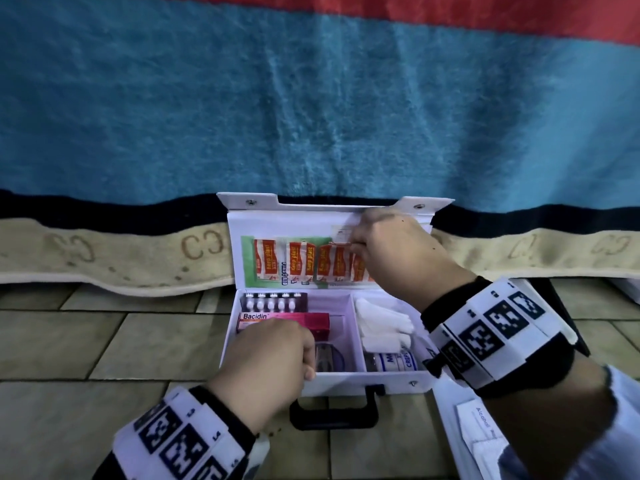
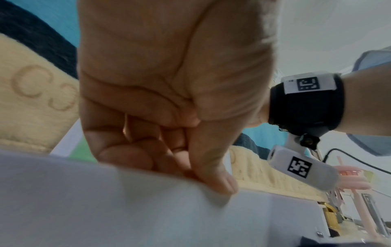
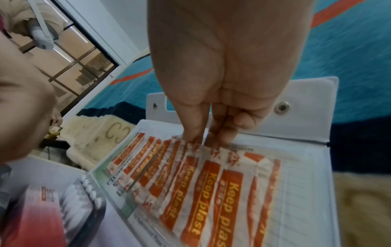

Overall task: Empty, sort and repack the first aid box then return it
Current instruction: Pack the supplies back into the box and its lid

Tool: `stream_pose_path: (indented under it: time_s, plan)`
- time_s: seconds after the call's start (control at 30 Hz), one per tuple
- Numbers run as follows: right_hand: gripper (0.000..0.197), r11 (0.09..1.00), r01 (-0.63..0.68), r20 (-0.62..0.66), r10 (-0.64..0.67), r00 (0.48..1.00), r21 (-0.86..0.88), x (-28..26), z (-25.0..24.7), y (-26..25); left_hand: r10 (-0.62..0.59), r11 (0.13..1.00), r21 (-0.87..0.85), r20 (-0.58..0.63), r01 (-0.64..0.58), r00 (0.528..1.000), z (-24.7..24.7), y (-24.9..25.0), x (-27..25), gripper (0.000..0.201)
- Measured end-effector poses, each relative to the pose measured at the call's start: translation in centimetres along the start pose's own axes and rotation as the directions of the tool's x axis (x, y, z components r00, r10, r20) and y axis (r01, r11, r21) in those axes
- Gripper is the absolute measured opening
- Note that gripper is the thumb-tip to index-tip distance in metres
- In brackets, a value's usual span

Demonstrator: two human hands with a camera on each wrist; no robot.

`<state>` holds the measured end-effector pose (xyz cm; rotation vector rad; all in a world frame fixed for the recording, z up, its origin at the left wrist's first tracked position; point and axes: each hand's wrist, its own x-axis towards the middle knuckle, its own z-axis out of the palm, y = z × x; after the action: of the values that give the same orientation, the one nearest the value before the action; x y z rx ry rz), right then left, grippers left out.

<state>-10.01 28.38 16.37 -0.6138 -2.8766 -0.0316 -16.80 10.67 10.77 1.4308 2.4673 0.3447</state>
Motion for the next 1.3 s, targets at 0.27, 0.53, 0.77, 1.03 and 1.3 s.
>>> stream_pose_path:
  time_s: [0.27,0.53,0.77,1.03,1.3]
  plan:
    - [0.017,0.975,-0.012,-0.049,0.024,0.998,0.223,-7.5,-3.9,3.2,-0.037,0.999,-0.011,0.07,0.038,0.997,-0.3,0.0,0.6,0.029]
    - [0.02,0.886,-0.46,0.407,0.442,0.799,-0.059,-18.9,0.9,8.3,-0.004,0.999,0.032,0.022,0.003,1.0,0.1,0.2,0.2,0.026]
    - [0.062,0.885,-0.453,0.506,0.44,0.742,-0.105,-21.0,3.6,6.6,0.003,0.994,0.114,-0.022,0.0,1.0,0.2,0.7,-0.3,0.023]
    - [0.043,0.882,-0.446,0.533,0.455,0.714,-0.156,-20.0,3.5,6.0,0.029,0.992,0.126,-0.045,-0.023,0.999,0.4,0.6,-0.4,0.02]
    - [0.02,0.698,-0.68,0.632,0.425,0.648,0.227,-19.2,0.6,9.6,0.016,0.994,0.106,-0.071,-0.008,0.997,0.4,0.7,-0.8,0.022]
